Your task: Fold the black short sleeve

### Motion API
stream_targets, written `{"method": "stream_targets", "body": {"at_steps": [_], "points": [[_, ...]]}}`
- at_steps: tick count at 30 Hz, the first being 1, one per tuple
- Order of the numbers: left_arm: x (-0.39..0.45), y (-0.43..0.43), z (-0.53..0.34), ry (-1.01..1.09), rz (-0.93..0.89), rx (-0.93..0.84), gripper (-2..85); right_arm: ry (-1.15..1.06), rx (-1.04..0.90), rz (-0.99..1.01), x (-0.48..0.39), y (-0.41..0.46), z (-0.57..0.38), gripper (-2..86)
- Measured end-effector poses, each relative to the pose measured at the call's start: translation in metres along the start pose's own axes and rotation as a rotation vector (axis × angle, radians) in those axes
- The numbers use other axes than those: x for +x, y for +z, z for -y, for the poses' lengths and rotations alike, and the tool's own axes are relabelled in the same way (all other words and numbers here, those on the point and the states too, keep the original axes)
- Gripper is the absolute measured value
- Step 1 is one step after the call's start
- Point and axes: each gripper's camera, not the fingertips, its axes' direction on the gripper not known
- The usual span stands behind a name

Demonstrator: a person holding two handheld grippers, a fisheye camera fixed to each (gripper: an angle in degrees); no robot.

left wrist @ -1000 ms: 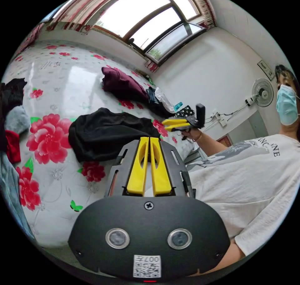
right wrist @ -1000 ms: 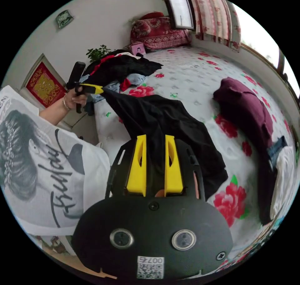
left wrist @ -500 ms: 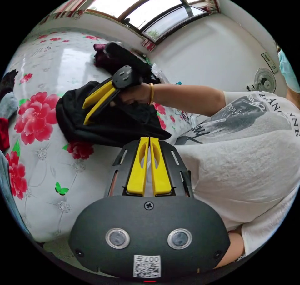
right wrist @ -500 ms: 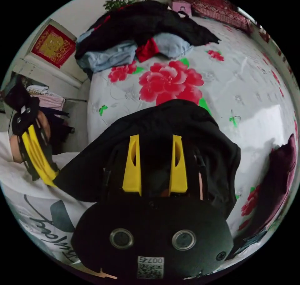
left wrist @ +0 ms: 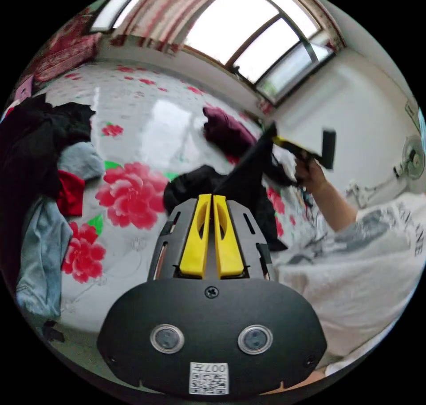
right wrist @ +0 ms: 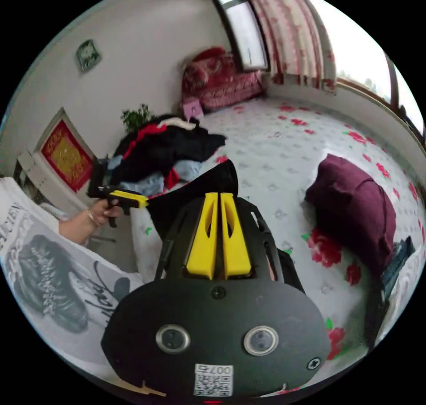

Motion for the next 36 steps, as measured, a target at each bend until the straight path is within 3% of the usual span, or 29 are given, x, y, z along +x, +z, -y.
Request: {"method": "stream_targets", "body": {"at_steps": [3,7,12,14,18,20,23,28,31,36], "points": [[0.013,0.022,0.022,-0.059,0.090,0.081,0.2,0.116,0.191,-0.158,0.020,-0.116,-0.038,-0.3],[0.062,0.074,0.014,0.022,0.070,0.028,2.6,0.389,0.197,-0.469,0.051,-0.212,-0.117,-0.3],[0.176,0.213,-0.046,0.257,-0.235,-0.428,7.1,0.541,0.134,-0.485,0.062,-0.255,-0.182,-0.2],[0.224,0.257,-0.067,0.421,-0.264,-0.577,8.1,0.549,0.149,-0.467,0.060,-0.269,-0.186,-0.2],[0.310,0.344,-0.108,0.748,-0.151,-0.827,8.7,0.520,0.228,-0.410,0.049,-0.303,-0.168,-0.3],[0.324,0.384,-0.125,0.801,-0.020,-0.920,6.9,0.475,0.245,-0.412,0.037,-0.317,-0.154,-0.3],[0.327,0.399,-0.129,0.832,0.063,-0.848,0.8,0.412,0.278,-0.438,0.019,-0.348,-0.137,-0.3],[0.306,0.358,-0.111,0.863,0.112,-0.813,-0.7,0.358,0.301,-0.547,0.019,-0.415,-0.125,-0.3],[0.284,0.277,-0.057,0.775,0.128,-0.622,-0.8,0.375,0.384,-0.559,0.030,-0.465,-0.125,-0.3],[0.249,0.093,0.029,0.519,0.242,-0.116,-0.7,0.335,0.530,-0.481,0.031,-0.535,-0.124,-0.3]]}}
